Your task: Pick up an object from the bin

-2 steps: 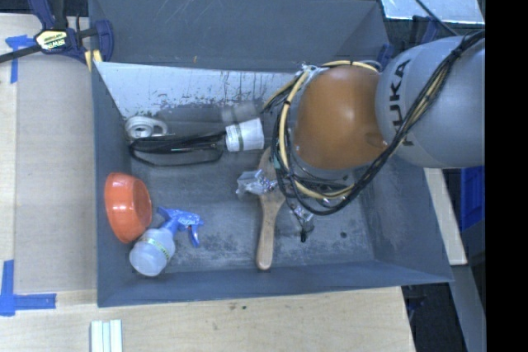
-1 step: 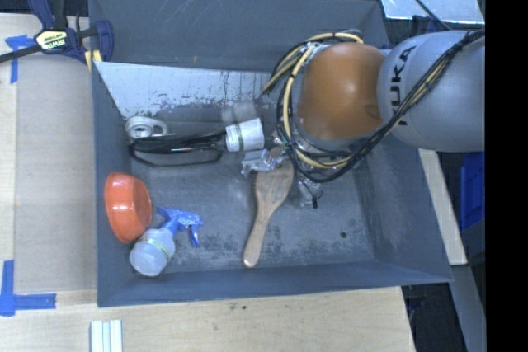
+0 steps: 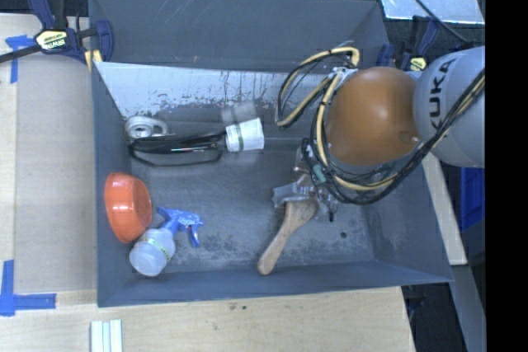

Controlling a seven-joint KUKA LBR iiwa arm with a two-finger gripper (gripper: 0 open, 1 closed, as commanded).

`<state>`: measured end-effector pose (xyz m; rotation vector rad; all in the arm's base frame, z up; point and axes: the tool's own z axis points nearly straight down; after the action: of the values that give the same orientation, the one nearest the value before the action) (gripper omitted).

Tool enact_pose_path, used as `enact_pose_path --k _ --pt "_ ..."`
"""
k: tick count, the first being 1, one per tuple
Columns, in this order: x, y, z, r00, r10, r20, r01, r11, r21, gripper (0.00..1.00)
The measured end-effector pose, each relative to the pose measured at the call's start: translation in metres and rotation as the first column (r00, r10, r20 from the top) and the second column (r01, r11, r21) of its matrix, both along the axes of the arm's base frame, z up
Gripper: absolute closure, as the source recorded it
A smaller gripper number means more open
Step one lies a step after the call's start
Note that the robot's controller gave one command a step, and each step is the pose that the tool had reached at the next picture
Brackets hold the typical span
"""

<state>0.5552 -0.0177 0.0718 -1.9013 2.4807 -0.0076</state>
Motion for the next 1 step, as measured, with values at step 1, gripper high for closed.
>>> enact_pose_path --k 1 --pt "0.0000 0.0000 0.0000 1.000 0.000 0.000 0.000 1.000 0.000 1.00"
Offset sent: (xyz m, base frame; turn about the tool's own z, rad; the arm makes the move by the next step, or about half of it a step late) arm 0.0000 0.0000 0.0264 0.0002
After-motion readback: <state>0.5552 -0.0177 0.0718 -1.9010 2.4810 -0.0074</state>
